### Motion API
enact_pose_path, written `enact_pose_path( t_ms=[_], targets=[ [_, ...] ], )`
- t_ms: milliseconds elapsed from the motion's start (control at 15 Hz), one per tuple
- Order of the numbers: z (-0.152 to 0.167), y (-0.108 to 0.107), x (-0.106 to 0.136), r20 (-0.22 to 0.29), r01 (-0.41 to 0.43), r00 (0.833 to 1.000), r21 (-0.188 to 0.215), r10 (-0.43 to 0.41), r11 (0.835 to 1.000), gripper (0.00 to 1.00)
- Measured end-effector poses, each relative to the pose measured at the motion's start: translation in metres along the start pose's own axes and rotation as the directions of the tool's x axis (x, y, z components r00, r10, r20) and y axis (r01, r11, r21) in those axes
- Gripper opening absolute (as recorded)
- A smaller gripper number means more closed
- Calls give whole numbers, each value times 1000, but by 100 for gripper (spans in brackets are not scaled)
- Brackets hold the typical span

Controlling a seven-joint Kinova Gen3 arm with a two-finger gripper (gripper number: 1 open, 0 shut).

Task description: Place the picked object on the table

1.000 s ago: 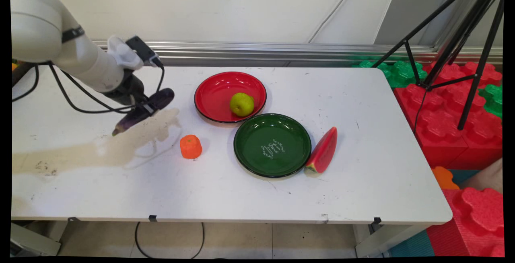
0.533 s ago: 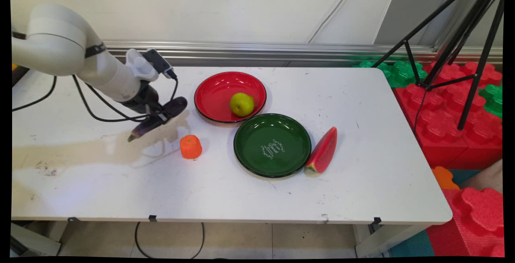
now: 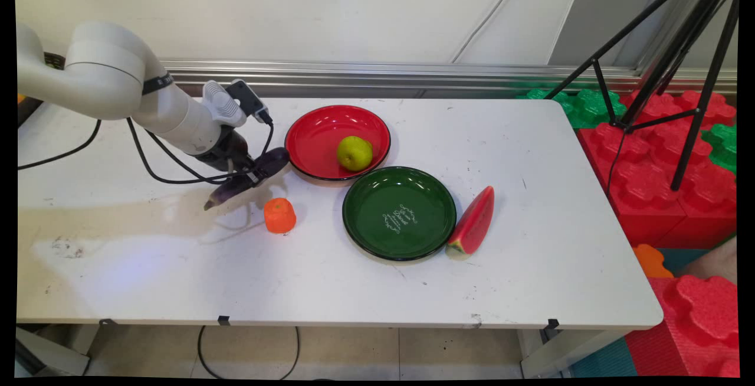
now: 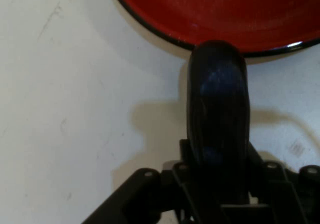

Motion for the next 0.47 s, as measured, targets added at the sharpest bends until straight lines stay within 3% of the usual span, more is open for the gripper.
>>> enact_pose_path(
  t_ms=[67, 133, 467],
  targets=[
    [1, 0, 0, -4, -7, 1000, -4, 7, 1000, 0],
    [2, 0, 0, -7, -13, 1000, -7, 13, 1000, 100],
    [4, -2, -1, -25, -47, 999, -20, 46, 999, 100]
  ],
)
